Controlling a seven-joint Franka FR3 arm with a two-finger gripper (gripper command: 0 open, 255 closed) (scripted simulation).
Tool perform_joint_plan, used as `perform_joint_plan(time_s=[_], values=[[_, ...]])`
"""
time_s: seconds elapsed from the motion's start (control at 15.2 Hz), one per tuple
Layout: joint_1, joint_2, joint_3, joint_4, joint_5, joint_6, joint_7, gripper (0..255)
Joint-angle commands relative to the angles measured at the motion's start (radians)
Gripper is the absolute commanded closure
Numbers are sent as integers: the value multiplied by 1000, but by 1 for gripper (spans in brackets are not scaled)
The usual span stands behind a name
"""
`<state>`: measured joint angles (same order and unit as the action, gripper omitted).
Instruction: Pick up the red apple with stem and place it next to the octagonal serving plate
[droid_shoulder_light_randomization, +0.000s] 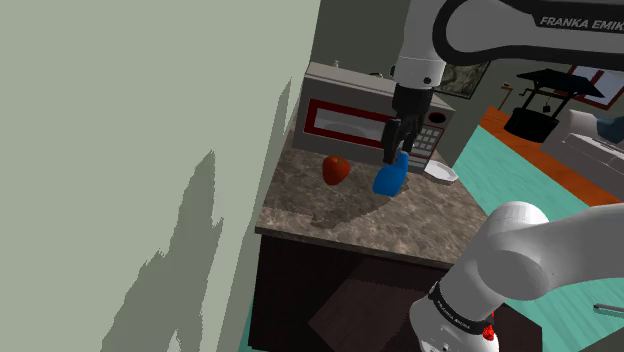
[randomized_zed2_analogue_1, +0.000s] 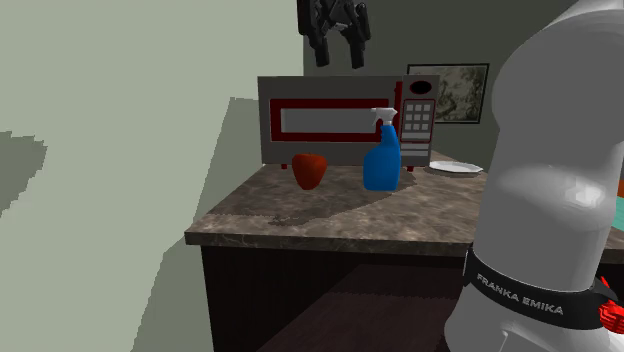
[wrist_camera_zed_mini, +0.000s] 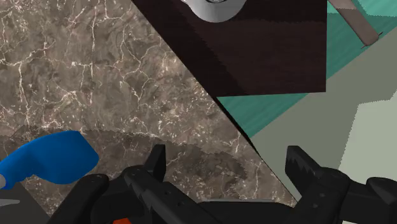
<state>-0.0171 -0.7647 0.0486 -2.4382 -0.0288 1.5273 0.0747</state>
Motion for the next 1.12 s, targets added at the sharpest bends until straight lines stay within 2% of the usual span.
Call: perform_joint_plan(time_s=[0.0, 0.53, 1.06], values=[[0, 0, 0, 0, 0, 0, 0, 0], [-61, 215, -90, 17, -32, 255, -33, 0], [-104, 471, -176, 115, -17, 467, -78, 0]])
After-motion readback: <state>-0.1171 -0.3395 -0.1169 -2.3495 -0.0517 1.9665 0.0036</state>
